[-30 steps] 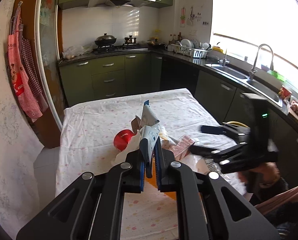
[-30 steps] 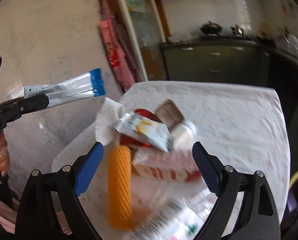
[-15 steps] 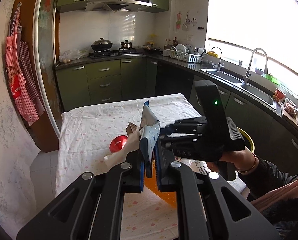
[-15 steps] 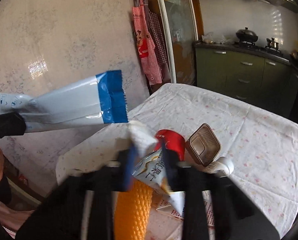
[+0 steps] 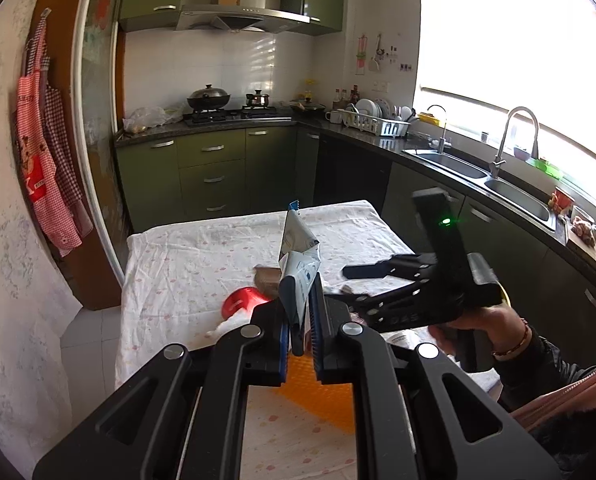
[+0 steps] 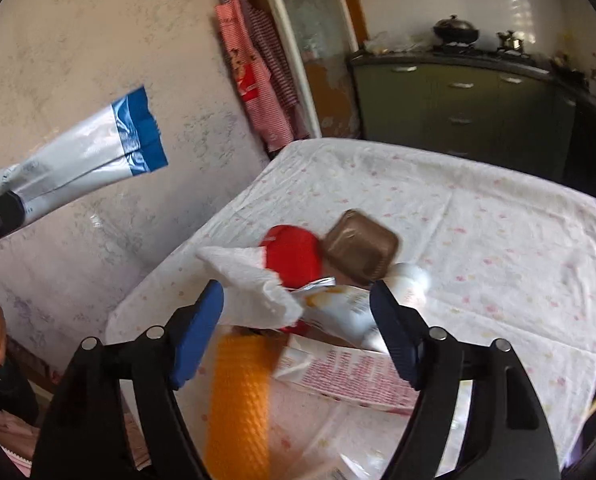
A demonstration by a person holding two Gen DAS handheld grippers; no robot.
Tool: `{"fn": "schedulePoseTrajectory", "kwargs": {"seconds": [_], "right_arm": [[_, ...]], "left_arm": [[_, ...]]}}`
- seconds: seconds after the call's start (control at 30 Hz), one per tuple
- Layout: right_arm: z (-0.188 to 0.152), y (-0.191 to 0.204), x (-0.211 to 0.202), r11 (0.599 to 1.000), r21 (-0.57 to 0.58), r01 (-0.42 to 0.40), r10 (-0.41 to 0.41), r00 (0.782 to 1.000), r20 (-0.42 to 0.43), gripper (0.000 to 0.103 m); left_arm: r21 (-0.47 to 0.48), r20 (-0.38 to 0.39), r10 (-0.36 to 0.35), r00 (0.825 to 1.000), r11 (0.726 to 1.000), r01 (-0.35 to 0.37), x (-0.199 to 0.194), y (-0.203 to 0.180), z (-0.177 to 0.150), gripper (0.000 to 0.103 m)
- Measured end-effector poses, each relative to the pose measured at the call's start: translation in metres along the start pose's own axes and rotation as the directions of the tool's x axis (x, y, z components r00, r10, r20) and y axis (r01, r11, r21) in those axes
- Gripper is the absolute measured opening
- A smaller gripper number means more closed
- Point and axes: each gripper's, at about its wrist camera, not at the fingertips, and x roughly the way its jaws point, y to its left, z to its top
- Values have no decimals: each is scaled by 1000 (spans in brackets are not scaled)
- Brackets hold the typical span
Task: Collect trash
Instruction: 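Carry the toothpaste tube over the bin and open the left gripper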
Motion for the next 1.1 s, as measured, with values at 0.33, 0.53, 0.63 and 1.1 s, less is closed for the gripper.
{"fn": "schedulePoseTrajectory", "kwargs": {"seconds": [0.33,0.53,0.63,1.1], "right_arm": [[-58,-70,-109,957,225,183,-216,967,132,72],[-134,-125,-199,800,454,393,-501,853,146,72],[-173,-145,-238,705,547,452,-602,789,122,74],[-265,-198,-298,533,727,433,-690,720,76,76]], "left_arm": [[63,-71,-162,984,984,166,45,-56,9,10],[136,-198,-321,926,927,350,101,-125,15,10],[158,-294,-383,875,884,440,136,-169,19,10],[278,-675,-349,650,696,662,267,-369,2,14]]}}
